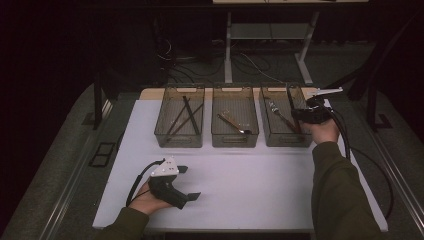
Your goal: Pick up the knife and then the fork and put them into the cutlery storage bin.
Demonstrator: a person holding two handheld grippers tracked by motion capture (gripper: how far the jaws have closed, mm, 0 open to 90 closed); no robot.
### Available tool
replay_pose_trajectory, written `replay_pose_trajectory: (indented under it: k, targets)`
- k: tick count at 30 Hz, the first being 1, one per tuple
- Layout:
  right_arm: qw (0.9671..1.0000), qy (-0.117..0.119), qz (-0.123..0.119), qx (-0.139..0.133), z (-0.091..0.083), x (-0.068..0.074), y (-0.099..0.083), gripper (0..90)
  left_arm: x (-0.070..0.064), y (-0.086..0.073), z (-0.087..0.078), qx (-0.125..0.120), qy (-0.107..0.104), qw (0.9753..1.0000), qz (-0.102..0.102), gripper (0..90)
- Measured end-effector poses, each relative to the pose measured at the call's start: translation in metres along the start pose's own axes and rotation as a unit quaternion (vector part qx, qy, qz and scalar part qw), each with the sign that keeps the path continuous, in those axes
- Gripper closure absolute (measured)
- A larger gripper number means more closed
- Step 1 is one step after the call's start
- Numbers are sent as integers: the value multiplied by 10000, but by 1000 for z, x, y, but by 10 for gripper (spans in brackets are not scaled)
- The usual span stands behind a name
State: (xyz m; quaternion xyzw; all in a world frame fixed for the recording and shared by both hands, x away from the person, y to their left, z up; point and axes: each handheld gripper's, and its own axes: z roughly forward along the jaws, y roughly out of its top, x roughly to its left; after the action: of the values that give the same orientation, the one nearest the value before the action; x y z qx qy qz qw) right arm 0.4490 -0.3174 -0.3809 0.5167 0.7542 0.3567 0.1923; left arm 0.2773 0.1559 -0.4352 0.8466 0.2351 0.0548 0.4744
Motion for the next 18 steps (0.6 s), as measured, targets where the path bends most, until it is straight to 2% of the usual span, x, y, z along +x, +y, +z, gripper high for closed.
replay_pose_trajectory:
  k: [3,4,5,6,8,11,13,18]
  targets:
    - [9995,60,-31,306,6,0,-1,756,0,0,0,3,2,10000,-1,0]
    - [9994,-1,-69,349,7,2,-1,687,0,0,0,3,6,10000,-3,0]
    - [9995,29,-43,316,7,2,-1,609,0,0,0,3,5,10000,-2,0]
    - [9996,96,9,262,7,2,-1,570,0,0,0,1,1,10000,2,0]
    - [9998,57,22,167,4,3,0,496,0,0,0,9,2,10000,-4,0]
    - [9998,141,42,101,0,3,1,426,0,0,0,5,6,10000,-5,0]
    - [9999,99,75,40,-4,3,2,390,1,0,0,4,15,10000,-6,0]
    - [9994,289,160,-131,-12,4,2,320,2,1,0,19,44,10000,-36,0]
